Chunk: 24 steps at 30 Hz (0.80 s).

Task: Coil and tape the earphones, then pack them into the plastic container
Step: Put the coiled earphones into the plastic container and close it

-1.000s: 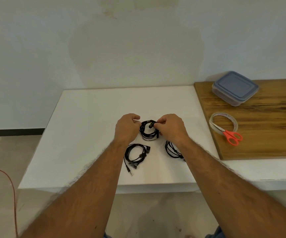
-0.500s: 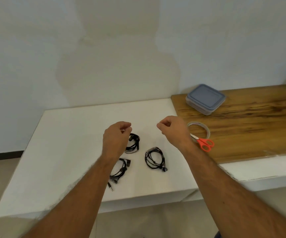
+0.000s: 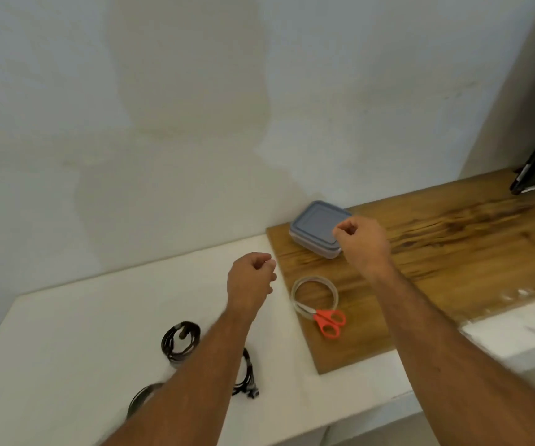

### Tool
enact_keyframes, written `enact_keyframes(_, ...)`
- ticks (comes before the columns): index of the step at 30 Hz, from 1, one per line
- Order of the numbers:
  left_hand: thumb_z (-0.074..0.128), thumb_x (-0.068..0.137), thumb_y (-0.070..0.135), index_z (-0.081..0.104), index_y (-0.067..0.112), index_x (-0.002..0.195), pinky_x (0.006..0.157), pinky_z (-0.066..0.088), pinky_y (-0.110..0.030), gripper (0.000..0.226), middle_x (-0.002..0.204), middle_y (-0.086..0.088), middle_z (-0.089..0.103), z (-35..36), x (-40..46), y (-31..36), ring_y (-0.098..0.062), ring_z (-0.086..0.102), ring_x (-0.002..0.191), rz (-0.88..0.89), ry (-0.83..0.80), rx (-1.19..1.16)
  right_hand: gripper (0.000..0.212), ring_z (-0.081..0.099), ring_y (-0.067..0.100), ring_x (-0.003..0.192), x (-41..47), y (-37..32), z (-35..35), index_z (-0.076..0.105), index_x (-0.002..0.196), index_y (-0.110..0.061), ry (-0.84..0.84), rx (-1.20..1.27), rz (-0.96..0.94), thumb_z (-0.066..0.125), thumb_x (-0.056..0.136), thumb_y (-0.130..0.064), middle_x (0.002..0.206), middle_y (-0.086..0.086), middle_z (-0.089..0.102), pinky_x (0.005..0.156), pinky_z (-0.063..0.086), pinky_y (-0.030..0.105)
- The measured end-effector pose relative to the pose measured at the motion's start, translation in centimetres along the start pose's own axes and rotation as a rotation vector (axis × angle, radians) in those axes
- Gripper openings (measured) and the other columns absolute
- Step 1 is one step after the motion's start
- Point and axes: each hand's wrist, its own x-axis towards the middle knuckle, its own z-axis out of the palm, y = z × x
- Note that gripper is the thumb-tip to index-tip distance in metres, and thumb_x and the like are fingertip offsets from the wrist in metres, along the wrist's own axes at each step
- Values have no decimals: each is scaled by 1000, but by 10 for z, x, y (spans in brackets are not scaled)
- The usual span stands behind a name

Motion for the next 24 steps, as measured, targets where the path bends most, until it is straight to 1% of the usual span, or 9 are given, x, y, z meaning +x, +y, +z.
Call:
enact_keyframes(6, 65, 92, 24, 61, 9, 114, 76, 61, -41, 26, 85, -4, 68, 62, 47, 15, -18, 69, 73, -118, -20, -23, 21, 62, 17, 90, 60, 29, -6, 68, 111, -11, 37, -75, 23, 59, 95, -21, 108, 6, 70, 75, 45, 24)
enact_keyframes(9, 64, 93, 31, 55, 16, 104, 73, 62, -37, 20, 82, -5, 67, 87, 66, 24, -17, 67, 67, -186, -15, -38, 34, 60, 24, 112, 83, 41, -1, 58, 129, -10, -11, -33, 54, 55, 97, -22, 129, 11, 62, 89, 45, 27)
enact_keyframes(12, 64, 93, 31, 58, 10, 101, 68, 62, -34, 23, 82, -2, 63, 106, 78, 26, -15, 67, 68, -217, 9, -37, 43, 53, 30, 123, 96, 52, 14, 49, 139, -9, -125, -46, 115, 51, 100, -26, 138, 14, 55, 101, 43, 34)
enact_keyframes(14, 66, 92, 29, 63, 9, 107, 68, 62, -35, 25, 81, -1, 64, 113, 82, 24, -13, 65, 62, -220, 28, -29, 41, 58, 30, 116, 96, 58, 24, 54, 133, -7, -166, -62, 133, 53, 98, -27, 131, 15, 60, 94, 47, 35)
enact_keyframes(16, 68, 91, 23, 64, 10, 111, 69, 62, -37, 25, 84, -1, 65, 114, 83, 21, -13, 65, 60, -212, 37, -30, 36, 63, 28, 105, 91, 59, 29, 62, 124, -6, -125, -38, 157, 61, 93, -25, 120, 13, 66, 84, 50, 33)
enact_keyframes(18, 68, 90, 18, 65, 13, 111, 67, 62, -36, 22, 94, -4, 69, 106, 82, 20, -17, 68, 68, -195, 43, -41, 35, 65, 25, 99, 84, 54, 30, 66, 120, -7, -61, 14, 180, 68, 88, -22, 114, 11, 70, 81, 52, 31)
enact_keyframes(21, 66, 86, 13, 67, 19, 98, 67, 62, -43, 14, 101, -10, 72, 78, 79, 20, -26, 71, 80, -132, 59, -51, 35, 66, 25, 96, 69, 30, 29, 68, 116, -5, -8, 57, 137, 72, 85, -22, 111, 10, 71, 79, 51, 29)
enact_keyframes(22, 65, 85, 14, 67, 20, 103, 67, 62, -42, 20, 104, -11, 72, 63, 75, 21, -27, 71, 84, -121, 65, -63, 34, 66, 25, 96, 62, 19, 30, 69, 114, -4, -12, 80, 120, 72, 85, -22, 109, 10, 71, 80, 51, 30)
enact_keyframes(24, 64, 84, 13, 61, 17, 126, 60, 60, -33, 42, 114, -11, 69, 26, 65, 25, -27, 70, 92, -115, 74, -106, 32, 66, 25, 93, 45, -7, 36, 69, 110, -3, -37, 146, 77, 74, 84, -21, 106, 11, 71, 80, 52, 31)
